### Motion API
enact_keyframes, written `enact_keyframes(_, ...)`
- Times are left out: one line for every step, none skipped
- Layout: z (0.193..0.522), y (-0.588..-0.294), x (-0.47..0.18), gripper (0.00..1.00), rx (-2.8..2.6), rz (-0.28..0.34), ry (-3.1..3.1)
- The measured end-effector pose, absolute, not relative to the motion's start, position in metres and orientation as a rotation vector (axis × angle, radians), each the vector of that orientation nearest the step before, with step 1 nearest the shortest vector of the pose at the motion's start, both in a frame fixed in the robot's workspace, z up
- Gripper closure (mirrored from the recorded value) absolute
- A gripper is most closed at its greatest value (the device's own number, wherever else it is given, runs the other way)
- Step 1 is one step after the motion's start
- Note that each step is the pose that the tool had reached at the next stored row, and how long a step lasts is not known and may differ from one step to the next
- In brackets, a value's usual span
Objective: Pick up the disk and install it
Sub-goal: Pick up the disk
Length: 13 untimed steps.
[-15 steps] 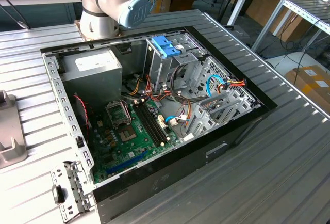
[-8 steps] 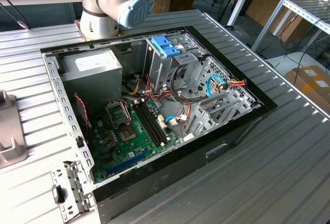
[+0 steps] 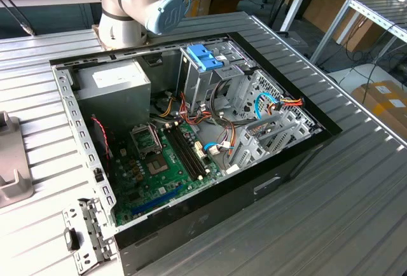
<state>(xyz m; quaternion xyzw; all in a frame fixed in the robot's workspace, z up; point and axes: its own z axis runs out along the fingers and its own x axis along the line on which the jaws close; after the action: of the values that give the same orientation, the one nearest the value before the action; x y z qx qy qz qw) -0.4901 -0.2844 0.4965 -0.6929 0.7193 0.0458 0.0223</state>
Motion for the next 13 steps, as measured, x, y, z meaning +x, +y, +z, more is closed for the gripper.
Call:
enact_keyframes(0.4973, -0.2844, -0.4901, 0.63, -2.146, 0.142, 2.228)
enact_keyframes(0.4981, -0.2844, -0.4901, 0.63, -2.146, 0.142, 2.228)
enact_keyframes(0.4989, -0.2844, -0.4901, 0.63, -2.146, 0.142, 2.228)
enact_keyframes(0.4995, -0.2844, -0.4901, 0.63, -2.146, 0.142, 2.228)
enact_keyframes(0.5004, -0.2844, -0.4901, 0.63, -2.146, 0.142, 2.228)
enact_keyframes(0.501, -0.2845, -0.4901, 0.63, -2.146, 0.143, 2.228)
enact_keyframes(0.5017, -0.2846, -0.4901, 0.63, -2.146, 0.143, 2.228)
enact_keyframes(0.502, -0.2849, -0.4901, 0.63, -2.146, 0.143, 2.227)
enact_keyframes(0.5021, -0.2853, -0.4901, 0.63, -2.146, 0.143, 2.227)
enact_keyframes(0.5023, -0.2857, -0.4901, 0.63, -2.146, 0.143, 2.227)
enact_keyframes(0.5026, -0.2861, -0.4901, 0.63, -2.146, 0.143, 2.228)
enact_keyframes(0.5029, -0.2864, -0.4901, 0.63, -2.146, 0.143, 2.227)
enact_keyframes(0.5034, -0.2867, -0.4901, 0.63, -2.146, 0.143, 2.227)
